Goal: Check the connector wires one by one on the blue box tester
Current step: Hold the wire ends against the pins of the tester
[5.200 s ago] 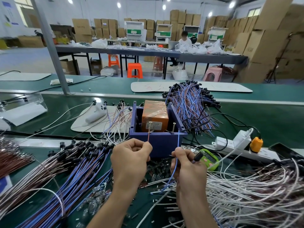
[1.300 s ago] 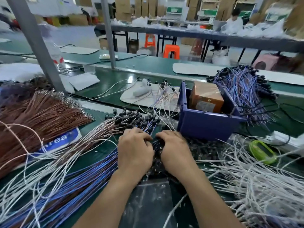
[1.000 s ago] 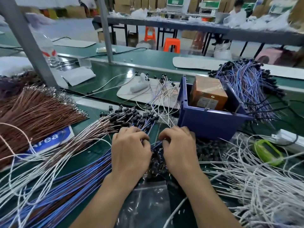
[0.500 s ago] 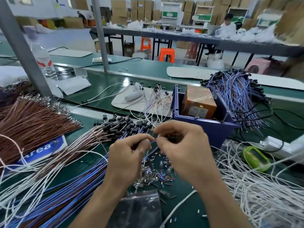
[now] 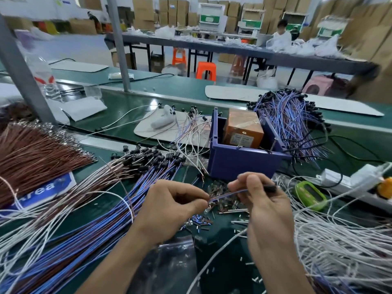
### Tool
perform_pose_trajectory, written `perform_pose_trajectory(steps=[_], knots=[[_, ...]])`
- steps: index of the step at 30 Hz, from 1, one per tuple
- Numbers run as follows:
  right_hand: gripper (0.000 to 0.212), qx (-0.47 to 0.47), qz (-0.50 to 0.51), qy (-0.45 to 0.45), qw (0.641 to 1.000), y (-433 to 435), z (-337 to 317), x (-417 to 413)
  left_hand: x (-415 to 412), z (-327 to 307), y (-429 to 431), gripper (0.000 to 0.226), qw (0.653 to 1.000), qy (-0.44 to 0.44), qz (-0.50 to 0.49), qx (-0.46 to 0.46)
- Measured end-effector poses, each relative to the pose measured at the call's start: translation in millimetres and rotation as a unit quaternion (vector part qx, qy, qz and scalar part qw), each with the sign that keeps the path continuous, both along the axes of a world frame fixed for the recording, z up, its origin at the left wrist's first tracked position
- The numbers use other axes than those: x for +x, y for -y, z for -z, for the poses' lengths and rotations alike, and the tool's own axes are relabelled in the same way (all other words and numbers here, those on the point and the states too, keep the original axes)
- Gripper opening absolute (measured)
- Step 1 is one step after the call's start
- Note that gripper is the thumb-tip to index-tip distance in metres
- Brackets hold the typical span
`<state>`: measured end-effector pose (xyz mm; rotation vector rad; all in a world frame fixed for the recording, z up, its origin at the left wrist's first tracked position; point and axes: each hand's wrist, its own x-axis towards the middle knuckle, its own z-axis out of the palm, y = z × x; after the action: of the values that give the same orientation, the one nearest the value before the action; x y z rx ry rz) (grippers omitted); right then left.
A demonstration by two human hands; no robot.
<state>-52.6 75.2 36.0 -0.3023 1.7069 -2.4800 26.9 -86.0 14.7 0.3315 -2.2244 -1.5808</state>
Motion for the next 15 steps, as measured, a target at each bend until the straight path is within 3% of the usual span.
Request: perform_pose_trajectory(steps=[4, 8, 11, 15], knots=[[0.023, -0.119, 0.028, 0.135, 0.983, -19, -6, -17, 2, 1, 4, 0.033, 0.996, 0.059, 0.048, -0.047], [0.015, -0.189, 0.006, 0.163, 0.968, -32, -7, -28, 1, 3, 5, 0.028, 0.993, 0.071, 0.022, -0.095], [0.018, -0.138, -0.058, 0.147, 0.978, -41, -5, -31, 1, 4, 7, 0.035, 0.991, 0.022, -0.030, -0.127], [0.023, 0.033, -0.215, 0.083, 0.973, -36, -6, -21, 3, 3, 3, 0.039, 0.976, -0.023, -0.031, -0.214]])
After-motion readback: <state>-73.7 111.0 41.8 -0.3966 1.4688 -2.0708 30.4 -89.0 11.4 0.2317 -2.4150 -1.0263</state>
